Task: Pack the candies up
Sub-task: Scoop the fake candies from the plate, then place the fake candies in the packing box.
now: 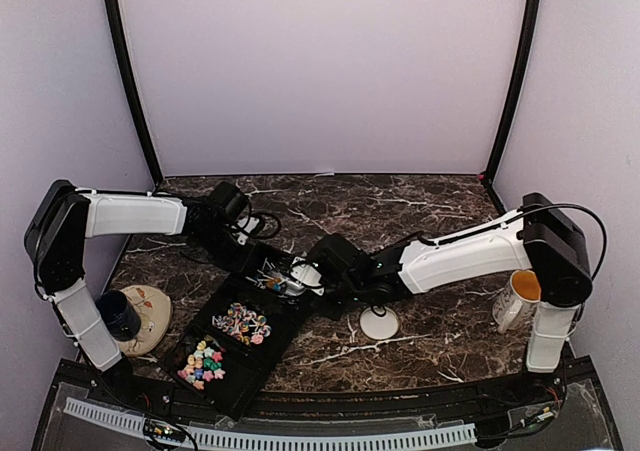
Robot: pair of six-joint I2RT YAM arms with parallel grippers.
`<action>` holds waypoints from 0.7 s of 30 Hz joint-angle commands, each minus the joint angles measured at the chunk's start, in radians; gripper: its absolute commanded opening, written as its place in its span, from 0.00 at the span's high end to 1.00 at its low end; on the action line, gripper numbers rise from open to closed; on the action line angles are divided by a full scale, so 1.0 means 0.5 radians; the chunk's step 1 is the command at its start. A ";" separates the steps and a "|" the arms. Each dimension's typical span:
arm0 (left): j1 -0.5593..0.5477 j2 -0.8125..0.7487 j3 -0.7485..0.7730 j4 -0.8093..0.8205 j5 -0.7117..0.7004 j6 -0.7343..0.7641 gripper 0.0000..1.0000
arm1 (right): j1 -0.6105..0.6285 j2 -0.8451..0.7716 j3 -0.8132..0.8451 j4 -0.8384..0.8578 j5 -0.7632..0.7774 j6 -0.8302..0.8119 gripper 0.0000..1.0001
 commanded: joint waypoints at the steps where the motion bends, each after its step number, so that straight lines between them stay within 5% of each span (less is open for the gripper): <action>1: 0.020 -0.110 0.064 0.047 -0.018 0.014 1.00 | -0.023 -0.151 -0.138 0.231 -0.036 0.030 1.00; 21: 0.020 -0.110 0.067 0.035 -0.023 0.019 1.00 | -0.080 -0.566 -0.499 0.461 0.065 0.048 1.00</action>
